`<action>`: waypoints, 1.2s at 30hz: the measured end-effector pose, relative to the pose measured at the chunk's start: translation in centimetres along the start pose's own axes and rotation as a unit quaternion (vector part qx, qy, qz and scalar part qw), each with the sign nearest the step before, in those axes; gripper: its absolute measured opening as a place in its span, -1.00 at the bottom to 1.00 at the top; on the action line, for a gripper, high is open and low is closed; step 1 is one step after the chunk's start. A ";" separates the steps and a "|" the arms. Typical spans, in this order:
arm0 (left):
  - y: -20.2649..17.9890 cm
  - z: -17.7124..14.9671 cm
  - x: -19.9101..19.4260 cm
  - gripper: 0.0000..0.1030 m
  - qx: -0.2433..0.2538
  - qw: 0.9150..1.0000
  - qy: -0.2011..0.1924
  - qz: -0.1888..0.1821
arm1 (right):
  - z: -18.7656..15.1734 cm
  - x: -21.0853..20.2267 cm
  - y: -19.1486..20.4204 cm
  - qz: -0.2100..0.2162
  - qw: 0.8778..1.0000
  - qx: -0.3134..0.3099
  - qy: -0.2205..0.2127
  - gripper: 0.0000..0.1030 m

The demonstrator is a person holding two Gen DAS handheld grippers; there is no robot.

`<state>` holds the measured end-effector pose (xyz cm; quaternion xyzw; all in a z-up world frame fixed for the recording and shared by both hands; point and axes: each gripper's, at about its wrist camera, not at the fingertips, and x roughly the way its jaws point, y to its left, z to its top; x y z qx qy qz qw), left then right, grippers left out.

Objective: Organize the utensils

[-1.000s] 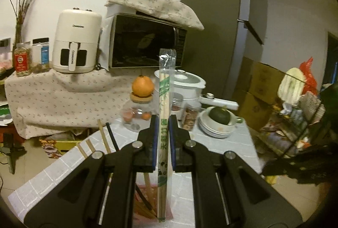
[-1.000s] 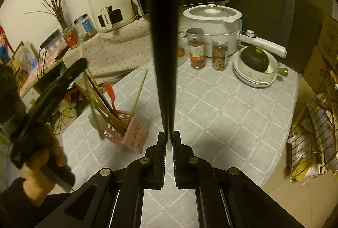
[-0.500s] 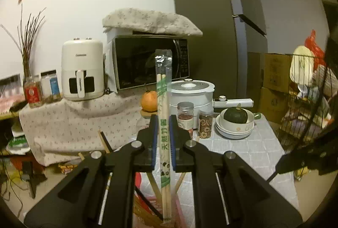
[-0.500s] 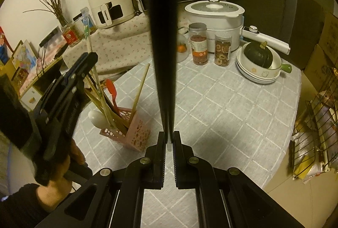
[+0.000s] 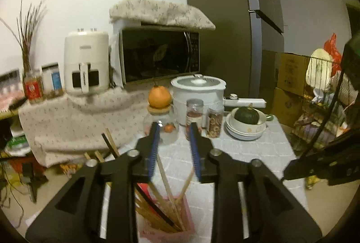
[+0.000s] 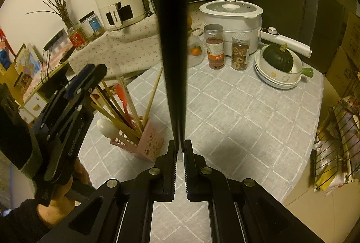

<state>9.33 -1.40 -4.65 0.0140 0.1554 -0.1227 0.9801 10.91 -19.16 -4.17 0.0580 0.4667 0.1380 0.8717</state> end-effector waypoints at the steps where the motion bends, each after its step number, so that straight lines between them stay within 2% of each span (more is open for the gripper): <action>1: 0.4 0.4 -0.3 -0.25 -0.012 1.000 0.011 -0.006 | 0.1 -0.1 0.2 0.003 1.000 -0.001 -0.002 -0.88; 5: 1.6 1.6 -1.7 -0.21 -0.039 0.998 0.048 -0.006 | 0.8 -0.7 1.6 0.018 1.000 -0.012 -0.011 -0.88; 7: 2.7 2.1 -2.7 0.01 -0.055 0.996 0.077 -0.002 | 1.2 -0.9 2.5 0.027 0.999 -0.018 -0.015 -0.88; 9: 3.6 2.1 -3.5 0.12 -0.067 0.992 0.106 0.003 | 1.7 -1.1 3.3 0.034 0.999 -0.024 -0.019 -0.88; 13: 5.5 1.1 -3.7 0.40 -0.082 0.978 0.189 0.018 | 2.5 -0.9 5.3 0.048 0.998 -0.040 -0.021 -0.88; 16: 6.6 -0.3 -3.2 0.42 -0.090 0.967 0.236 0.022 | 2.8 -0.1 7.0 0.047 0.997 -0.057 -0.015 -0.88; 20: 7.7 -1.5 -2.7 0.42 -0.090 0.959 0.267 0.028 | 3.3 2.1 9.0 0.037 0.996 -0.080 0.012 -0.88; 25: 8.6 -2.5 -2.3 0.42 -0.099 0.949 0.297 0.026 | 3.6 5.0 10.7 -0.010 0.993 -0.106 0.046 -0.88; 30: 9.5 -3.5 -1.5 0.42 -0.124 0.937 0.327 0.015 | 3.5 7.3 11.3 -0.037 0.989 -0.117 0.077 -0.88; 33: 9.9 -4.1 -1.2 0.42 -0.144 0.929 0.342 0.009 | 3.6 8.1 11.1 -0.033 0.990 -0.107 0.084 -0.86; 35: 10.0 -4.4 -1.1 0.42 -0.151 0.925 0.349 0.004 | 3.9 7.9 10.7 -0.009 0.993 -0.087 0.079 -0.80; 36: 10.0 -4.4 -1.1 0.42 -0.155 0.923 0.351 0.004 | 4.1 7.7 10.4 0.005 0.994 -0.076 0.076 -0.67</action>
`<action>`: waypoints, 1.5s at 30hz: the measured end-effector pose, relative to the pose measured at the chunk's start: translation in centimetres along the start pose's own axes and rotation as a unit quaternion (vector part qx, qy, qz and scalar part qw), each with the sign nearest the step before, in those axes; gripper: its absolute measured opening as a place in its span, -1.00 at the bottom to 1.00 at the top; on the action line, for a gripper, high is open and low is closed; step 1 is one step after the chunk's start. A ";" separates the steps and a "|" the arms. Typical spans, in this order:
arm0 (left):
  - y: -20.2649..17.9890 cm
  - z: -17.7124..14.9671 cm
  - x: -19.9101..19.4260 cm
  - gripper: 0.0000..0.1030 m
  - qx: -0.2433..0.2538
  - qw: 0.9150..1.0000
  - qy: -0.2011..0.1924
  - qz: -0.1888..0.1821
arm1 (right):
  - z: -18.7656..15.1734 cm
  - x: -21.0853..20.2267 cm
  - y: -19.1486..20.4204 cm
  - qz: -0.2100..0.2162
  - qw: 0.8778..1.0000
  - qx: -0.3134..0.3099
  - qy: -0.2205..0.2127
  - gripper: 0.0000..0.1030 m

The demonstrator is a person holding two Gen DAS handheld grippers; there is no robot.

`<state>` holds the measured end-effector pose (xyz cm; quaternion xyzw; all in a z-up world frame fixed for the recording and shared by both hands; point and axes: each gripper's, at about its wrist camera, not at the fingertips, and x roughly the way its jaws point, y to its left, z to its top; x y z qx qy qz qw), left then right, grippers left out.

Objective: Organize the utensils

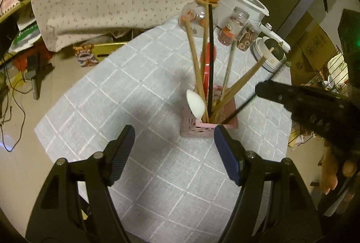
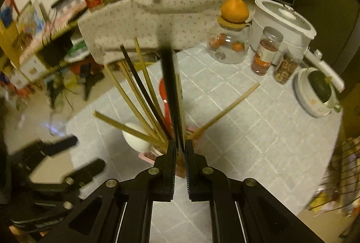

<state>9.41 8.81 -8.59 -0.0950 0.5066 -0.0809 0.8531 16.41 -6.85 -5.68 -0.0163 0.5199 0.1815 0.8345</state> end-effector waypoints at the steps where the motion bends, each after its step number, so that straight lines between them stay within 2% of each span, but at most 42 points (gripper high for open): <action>1: -0.1 0.0 0.0 0.42 -0.002 1.000 0.001 -0.001 | 0.0 -0.4 -0.3 0.010 1.000 0.010 -0.005 -0.55; 8: -0.6 0.0 -0.8 0.44 -0.006 1.000 -0.006 -0.001 | -0.9 -4.2 -2.0 -0.003 0.998 0.037 -0.053 -0.22; 10: -0.9 0.0 -1.4 0.58 -0.010 1.000 -0.012 0.002 | -1.4 -5.8 -2.6 -0.012 0.997 0.043 -0.067 -0.04; 14: -2.9 -0.4 -3.4 0.69 -0.002 0.999 -0.033 0.005 | -3.3 -9.2 -3.7 -0.041 0.993 0.056 -0.096 0.22; 16: -4.1 -0.8 -4.3 0.92 0.009 0.999 -0.040 0.031 | -4.4 -10.5 -3.9 -0.061 0.991 0.061 -0.105 0.39; 18: -5.1 -1.2 -5.3 0.92 0.023 0.997 -0.055 0.043 | -5.7 -11.7 -4.2 -0.080 0.988 0.063 -0.114 0.54; 26: -7.9 -3.2 -8.5 0.95 0.063 0.991 -0.108 0.054 | -10.3 -15.4 -4.8 -0.146 0.975 0.071 -0.154 0.79; 28: -8.2 -3.2 -8.7 0.95 0.068 0.990 -0.115 0.054 | -10.7 -15.4 -5.0 -0.159 0.973 0.064 -0.151 0.93; 32: -8.7 -3.4 -9.0 0.96 0.070 0.986 -0.132 0.067 | -10.8 -15.3 -5.6 -0.170 0.972 0.063 -0.150 0.96; 45: -9.9 -3.9 -8.5 0.97 0.074 0.985 -0.134 0.079 | -10.8 -14.7 -6.4 -0.167 0.973 0.069 -0.146 0.96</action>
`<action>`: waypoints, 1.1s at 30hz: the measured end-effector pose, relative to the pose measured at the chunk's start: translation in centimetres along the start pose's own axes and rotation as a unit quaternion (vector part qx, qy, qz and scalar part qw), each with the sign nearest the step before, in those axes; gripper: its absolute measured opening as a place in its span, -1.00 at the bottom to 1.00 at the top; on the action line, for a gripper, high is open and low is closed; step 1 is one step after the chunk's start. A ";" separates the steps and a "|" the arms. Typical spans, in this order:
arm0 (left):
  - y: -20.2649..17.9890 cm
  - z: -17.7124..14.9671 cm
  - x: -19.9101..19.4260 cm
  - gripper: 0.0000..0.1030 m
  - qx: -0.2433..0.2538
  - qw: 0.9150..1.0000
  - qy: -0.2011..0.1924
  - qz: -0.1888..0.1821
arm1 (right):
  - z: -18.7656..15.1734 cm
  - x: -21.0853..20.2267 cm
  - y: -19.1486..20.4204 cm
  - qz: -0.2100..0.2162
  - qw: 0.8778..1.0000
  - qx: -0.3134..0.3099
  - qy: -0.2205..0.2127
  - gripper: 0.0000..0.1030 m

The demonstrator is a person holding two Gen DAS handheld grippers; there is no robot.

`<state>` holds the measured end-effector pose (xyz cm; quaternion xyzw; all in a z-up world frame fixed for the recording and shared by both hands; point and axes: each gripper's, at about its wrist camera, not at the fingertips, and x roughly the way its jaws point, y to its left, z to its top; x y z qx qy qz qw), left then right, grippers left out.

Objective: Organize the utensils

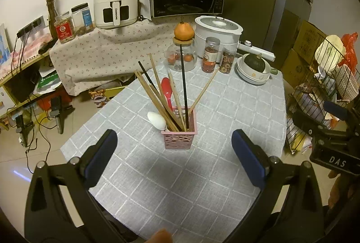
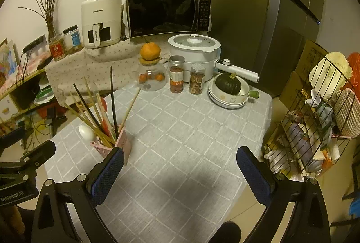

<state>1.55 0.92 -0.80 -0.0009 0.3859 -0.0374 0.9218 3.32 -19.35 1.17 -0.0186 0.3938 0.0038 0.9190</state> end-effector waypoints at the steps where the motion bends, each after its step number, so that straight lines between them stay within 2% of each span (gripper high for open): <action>1: -0.1 0.0 0.0 0.97 0.000 1.000 -0.001 0.000 | 0.0 0.0 0.0 0.002 1.000 0.000 0.000 0.96; 33: -0.6 0.3 -0.9 0.97 -0.001 1.000 -0.029 0.008 | 0.0 -0.6 0.2 0.003 1.000 0.003 -0.013 0.96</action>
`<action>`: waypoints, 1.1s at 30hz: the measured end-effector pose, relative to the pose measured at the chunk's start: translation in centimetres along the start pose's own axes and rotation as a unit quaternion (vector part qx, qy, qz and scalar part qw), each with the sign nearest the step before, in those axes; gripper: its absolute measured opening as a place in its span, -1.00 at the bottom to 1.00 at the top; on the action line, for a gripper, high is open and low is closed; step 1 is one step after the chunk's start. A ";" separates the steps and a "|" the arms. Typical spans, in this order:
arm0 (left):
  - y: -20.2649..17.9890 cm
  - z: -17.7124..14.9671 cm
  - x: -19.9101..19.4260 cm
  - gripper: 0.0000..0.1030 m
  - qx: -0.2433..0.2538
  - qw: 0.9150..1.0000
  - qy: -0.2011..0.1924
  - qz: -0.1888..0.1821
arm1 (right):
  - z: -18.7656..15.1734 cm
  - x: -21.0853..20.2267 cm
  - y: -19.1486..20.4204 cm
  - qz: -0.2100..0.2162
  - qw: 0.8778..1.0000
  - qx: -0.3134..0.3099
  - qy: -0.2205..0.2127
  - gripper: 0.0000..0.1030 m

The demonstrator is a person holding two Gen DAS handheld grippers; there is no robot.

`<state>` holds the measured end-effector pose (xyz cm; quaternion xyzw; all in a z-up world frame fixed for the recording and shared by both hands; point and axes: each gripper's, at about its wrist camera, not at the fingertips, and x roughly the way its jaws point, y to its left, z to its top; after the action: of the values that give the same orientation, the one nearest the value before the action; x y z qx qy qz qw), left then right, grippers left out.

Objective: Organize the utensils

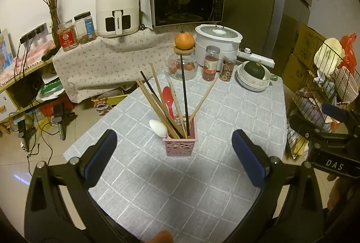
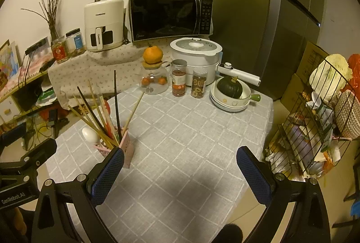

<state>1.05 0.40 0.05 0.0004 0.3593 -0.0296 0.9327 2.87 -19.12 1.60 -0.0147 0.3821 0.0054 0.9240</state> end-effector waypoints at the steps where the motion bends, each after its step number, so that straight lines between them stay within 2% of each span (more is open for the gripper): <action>1: 0.0 0.0 0.0 0.97 0.000 1.000 -0.002 0.001 | 0.1 -0.1 0.0 0.000 1.000 0.000 -0.001 0.96; 23: 0.2 0.0 0.0 0.97 -0.002 1.000 -0.006 0.004 | 0.3 -0.5 -0.1 0.006 1.000 0.003 -0.015 0.96; 33: 0.1 0.1 -0.7 0.97 -0.012 1.000 -0.020 0.006 | 0.2 -0.5 0.1 0.006 1.000 0.004 -0.022 0.96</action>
<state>0.54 0.51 0.59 -0.0098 0.3407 -0.0199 0.9399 2.63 -19.04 2.14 -0.0088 0.3617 0.0103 0.9322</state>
